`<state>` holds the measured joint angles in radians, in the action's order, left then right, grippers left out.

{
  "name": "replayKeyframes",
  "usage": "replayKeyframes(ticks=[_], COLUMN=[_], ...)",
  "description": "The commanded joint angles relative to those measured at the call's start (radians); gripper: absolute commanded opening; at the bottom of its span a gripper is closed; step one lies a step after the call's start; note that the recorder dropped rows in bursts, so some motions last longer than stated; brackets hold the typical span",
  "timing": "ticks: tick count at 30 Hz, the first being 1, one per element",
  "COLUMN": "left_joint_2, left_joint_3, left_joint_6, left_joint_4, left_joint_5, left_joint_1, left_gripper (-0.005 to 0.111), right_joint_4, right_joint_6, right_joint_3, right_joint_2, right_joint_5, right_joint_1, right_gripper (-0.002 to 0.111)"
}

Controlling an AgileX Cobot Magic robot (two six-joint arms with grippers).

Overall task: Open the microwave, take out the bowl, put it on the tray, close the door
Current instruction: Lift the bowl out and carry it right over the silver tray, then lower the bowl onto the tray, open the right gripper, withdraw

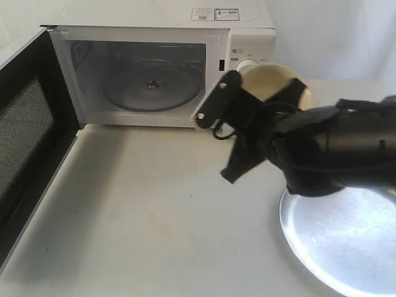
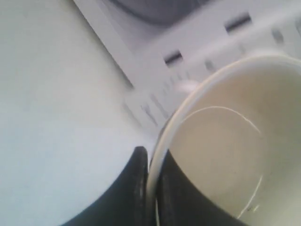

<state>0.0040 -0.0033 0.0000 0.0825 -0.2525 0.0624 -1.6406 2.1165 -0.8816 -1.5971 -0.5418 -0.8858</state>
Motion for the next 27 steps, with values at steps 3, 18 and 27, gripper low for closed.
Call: replayKeyframes(ticks=[3, 18, 27], left_joint_2=[-0.004, -0.004, -0.004], left_joint_3=[0.003, 0.003, 0.003], left_joint_6=[0.0, 0.0, 0.0], left_joint_4=[0.007, 0.007, 0.007], left_joint_5=[0.0, 0.0, 0.0], left_joint_1=[-0.005, -0.005, -0.005], left_gripper=[0.0, 0.0, 0.0], right_joint_4=[-0.104, -0.104, 0.242], right_joint_6=[-0.032, -0.169, -0.413], right_joint_3=[0.283, 0.357, 0.353], right_joint_2=[0.056, 0.056, 0.085], right_joint_5=[-0.24, -0.024, 0.004], right_joint_1=[0.003, 0.003, -0.001], right_gripper=[0.0, 0.041, 0.024])
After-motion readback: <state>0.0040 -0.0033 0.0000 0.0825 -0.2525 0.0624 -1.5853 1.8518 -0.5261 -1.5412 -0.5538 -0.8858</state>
